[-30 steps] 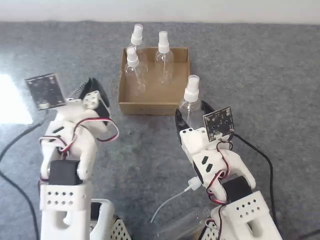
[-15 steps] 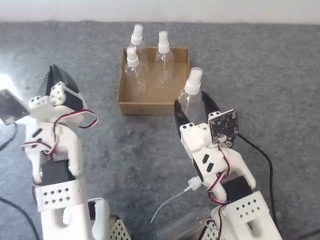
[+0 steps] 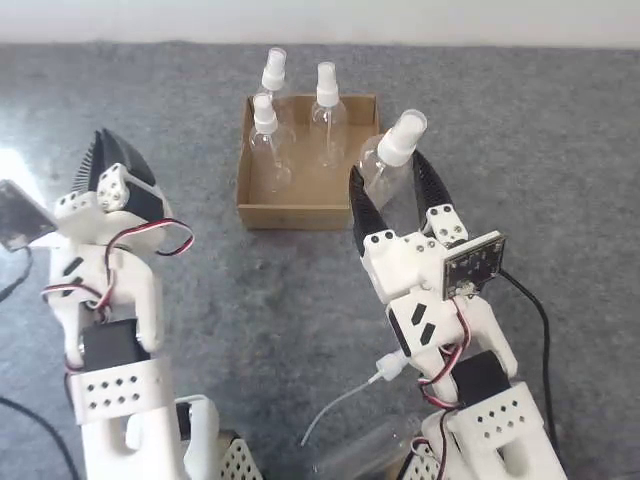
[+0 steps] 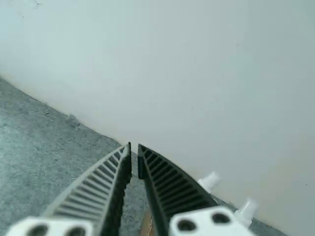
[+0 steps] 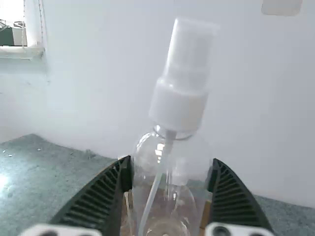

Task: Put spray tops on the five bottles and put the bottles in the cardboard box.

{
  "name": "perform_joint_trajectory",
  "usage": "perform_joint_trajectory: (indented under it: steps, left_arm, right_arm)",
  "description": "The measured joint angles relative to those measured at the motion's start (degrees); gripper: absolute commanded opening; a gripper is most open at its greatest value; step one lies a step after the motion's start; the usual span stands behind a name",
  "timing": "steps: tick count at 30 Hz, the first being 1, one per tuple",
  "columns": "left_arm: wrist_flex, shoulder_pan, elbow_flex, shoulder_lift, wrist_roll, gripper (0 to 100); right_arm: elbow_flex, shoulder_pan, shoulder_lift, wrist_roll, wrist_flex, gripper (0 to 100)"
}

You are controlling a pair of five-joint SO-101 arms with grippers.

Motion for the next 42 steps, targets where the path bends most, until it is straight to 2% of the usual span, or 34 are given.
perform_joint_trajectory:
  steps: [13, 30, 42]
  left_arm:
    - [0.0, 0.0, 0.0, 0.0, 0.0, 2]
    - [-0.4, 0.0, 0.0, 0.0, 0.0, 2]
    - [-2.1, -0.1, 0.4, 0.0, 0.0, 2]
  right_arm:
    - [-8.4, 0.0, 2.4, 0.0, -2.4, 13.9]
    - [-21.0, -0.1, 49.1, 0.0, -21.2, 14.0]
    - [-31.7, -0.1, 71.8, 0.0, -23.0, 14.0]
